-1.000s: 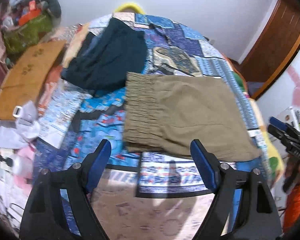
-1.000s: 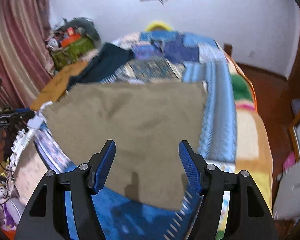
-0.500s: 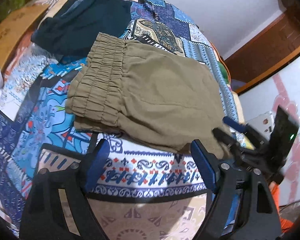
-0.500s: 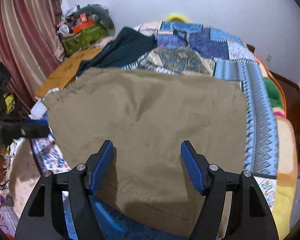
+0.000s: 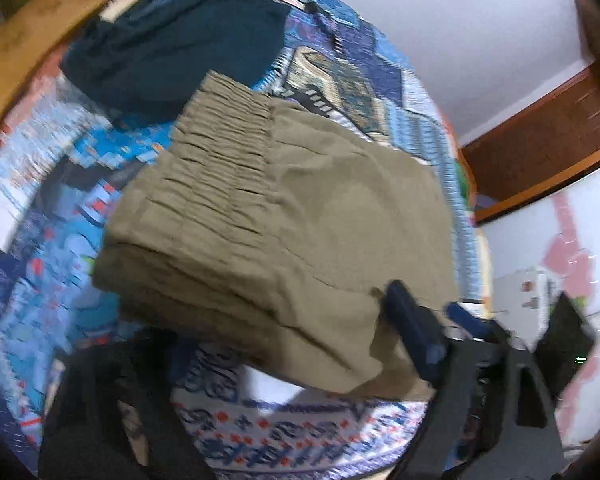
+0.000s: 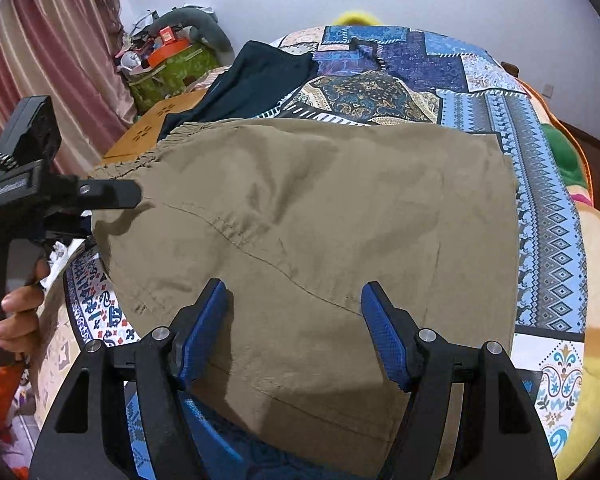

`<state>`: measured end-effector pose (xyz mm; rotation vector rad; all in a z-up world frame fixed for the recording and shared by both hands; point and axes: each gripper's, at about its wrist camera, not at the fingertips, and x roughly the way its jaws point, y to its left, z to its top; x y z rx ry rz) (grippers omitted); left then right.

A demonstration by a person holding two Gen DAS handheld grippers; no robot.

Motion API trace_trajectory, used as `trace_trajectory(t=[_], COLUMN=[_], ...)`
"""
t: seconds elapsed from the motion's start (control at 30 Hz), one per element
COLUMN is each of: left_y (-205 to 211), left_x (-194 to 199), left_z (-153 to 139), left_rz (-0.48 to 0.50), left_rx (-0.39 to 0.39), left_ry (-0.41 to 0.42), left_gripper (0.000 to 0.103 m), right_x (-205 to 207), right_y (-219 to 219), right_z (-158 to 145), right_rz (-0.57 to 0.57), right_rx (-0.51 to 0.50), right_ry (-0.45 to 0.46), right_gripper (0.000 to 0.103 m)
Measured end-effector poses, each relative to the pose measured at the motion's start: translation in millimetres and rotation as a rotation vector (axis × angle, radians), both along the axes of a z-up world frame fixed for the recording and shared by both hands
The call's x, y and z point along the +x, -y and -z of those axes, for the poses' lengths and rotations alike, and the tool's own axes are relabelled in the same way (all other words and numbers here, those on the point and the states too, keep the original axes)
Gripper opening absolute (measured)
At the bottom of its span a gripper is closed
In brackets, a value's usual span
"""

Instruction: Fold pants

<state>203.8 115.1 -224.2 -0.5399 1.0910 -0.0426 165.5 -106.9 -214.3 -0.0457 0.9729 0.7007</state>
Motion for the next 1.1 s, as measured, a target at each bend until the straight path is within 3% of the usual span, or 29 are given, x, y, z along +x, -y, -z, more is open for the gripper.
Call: trace_trajectory(t=[0.07, 0.1, 0.2, 0.53, 0.7, 0.87, 1.1], left_y=[0.4, -1.0, -4.2, 5.1, 26.5, 54.5, 96.7], left_x=[-0.7, -3.2, -11.3, -38.1, -36.4, -28.0, -15.5], left_z=[-3.2, -6.8, -19.4, -78.6, -96.1, -109.9, -123.2], left_rz=[-0.007, -0.017, -0.038, -0.086, -0.045, 0.021, 0.159], left_rx=[0.066, 0.079, 0.123, 0.61, 0.754, 0.763, 0.665], left_ry=[0.008, 0.027, 0.085, 0.231, 0.294, 0.355, 0.411], left_gripper=[0.056, 0.043, 0.034, 0.029, 0.029, 0.028, 0.025], right_x=[-1.0, -0.8, -1.6, -15.2, -14.6, -17.4, -16.3], right_y=[0.4, 0.7, 4.3, 34.5, 46.6, 46.4, 50.3], right_z=[-0.9, -1.0, -2.5, -2.8, -3.0, 2.0, 4.5], right_rz=[0.006, 0.01, 0.018, 0.051, 0.091, 0.097, 0.104], right_rx=[0.004, 0.007, 0.013, -0.018, 0.003, 0.008, 0.035], right_ry=[0.001, 0.001, -0.001, 0.0, -0.017, -0.03, -0.048], right_gripper=[0.066, 0.066, 0.066, 0.066, 0.066, 0.066, 0.066])
